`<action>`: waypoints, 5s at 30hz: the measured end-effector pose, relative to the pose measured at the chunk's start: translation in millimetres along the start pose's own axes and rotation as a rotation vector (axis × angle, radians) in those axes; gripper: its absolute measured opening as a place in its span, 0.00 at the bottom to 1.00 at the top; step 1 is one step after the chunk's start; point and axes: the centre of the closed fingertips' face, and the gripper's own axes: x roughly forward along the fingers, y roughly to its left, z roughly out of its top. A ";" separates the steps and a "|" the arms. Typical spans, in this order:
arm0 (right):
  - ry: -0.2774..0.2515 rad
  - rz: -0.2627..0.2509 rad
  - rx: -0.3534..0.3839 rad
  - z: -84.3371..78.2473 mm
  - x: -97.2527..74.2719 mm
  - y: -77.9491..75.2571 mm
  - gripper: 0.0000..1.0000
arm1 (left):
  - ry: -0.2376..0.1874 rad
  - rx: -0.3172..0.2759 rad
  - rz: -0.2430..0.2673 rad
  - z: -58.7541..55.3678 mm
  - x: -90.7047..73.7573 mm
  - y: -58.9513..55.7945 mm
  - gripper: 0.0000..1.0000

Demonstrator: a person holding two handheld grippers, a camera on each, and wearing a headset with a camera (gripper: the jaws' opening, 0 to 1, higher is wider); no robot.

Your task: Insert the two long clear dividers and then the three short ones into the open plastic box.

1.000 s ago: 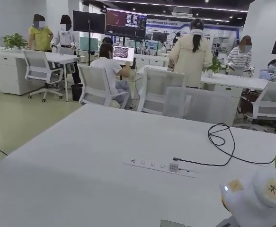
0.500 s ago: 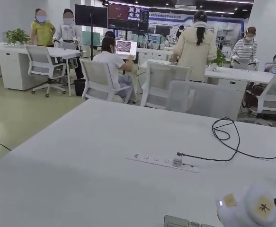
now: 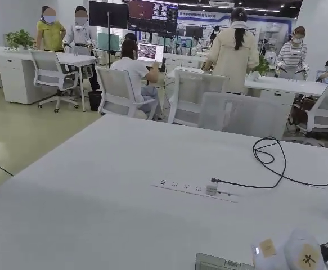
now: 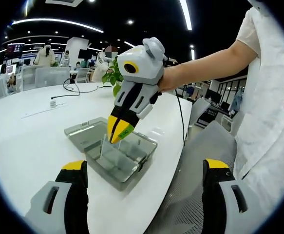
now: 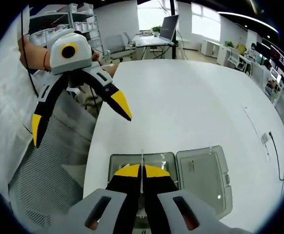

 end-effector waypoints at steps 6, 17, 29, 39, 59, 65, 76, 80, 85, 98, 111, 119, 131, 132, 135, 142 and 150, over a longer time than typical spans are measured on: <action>0.025 0.001 -0.030 -1.7 11.9 0.9 0.02 | 0.000 0.001 -0.003 -0.4 0.6 0.0 1.00; 0.047 0.012 -0.030 -10.0 26.5 0.1 0.02 | 0.004 -0.009 0.000 -3.6 -0.7 0.1 1.00; 0.105 0.018 -0.019 -22.6 42.3 -1.4 0.03 | 0.021 -0.005 -0.005 -9.4 2.9 2.2 1.00; 0.141 0.018 -0.033 -27.2 46.5 -0.1 0.03 | 0.053 -0.001 -0.011 -21.8 7.0 2.4 1.00; 0.132 -0.007 -0.018 -25.1 42.8 -0.5 0.11 | 0.079 0.003 -0.009 -26.1 6.8 0.1 1.00; 0.067 -0.029 0.009 -18.9 21.3 -1.0 0.19 | 0.078 0.006 -0.008 -24.1 7.0 -0.6 1.00; -0.015 -0.086 0.065 -29.1 -29.3 4.4 0.31 | 0.079 0.015 -0.006 -21.3 6.5 -0.5 1.00; -0.016 -0.108 0.084 -42.9 -45.1 6.0 0.34 | 0.081 0.017 -0.009 -21.3 6.2 -1.6 1.00; -0.004 -0.128 0.102 -61.3 -61.2 9.4 0.40 | 0.088 0.019 -0.010 -22.0 5.4 -2.0 1.00; 0.129 -0.133 0.120 -132.0 -86.7 14.3 0.49 | 0.088 0.021 -0.005 -20.1 3.3 -1.3 1.00; 0.356 -0.062 0.015 -206.1 -85.4 14.7 0.52 | 0.094 0.007 -0.004 -23.3 2.3 2.0 1.00; 0.457 -0.032 -0.064 -230.1 -79.9 11.5 0.48 | 0.100 -0.005 -0.002 -25.7 1.0 3.8 1.00; 0.491 -0.044 -0.101 -234.7 -80.5 9.8 0.34 | 0.102 -0.012 -0.005 -27.6 1.2 4.8 1.00; 0.496 -0.039 -0.105 -235.1 -80.5 11.0 0.33 | 0.103 -0.012 -0.005 -28.0 1.1 5.0 1.00; 0.499 -0.042 -0.105 -235.0 -80.5 9.9 0.33 | 0.103 -0.012 -0.006 -28.9 0.8 5.8 1.00; 0.501 -0.053 -0.103 -234.7 -80.8 9.5 0.33 | 0.103 -0.009 -0.003 -27.2 -0.8 5.5 1.00; 0.461 -0.096 -0.117 -214.4 -91.4 13.5 0.33 | 0.095 -0.014 0.003 -22.0 -3.9 7.1 1.00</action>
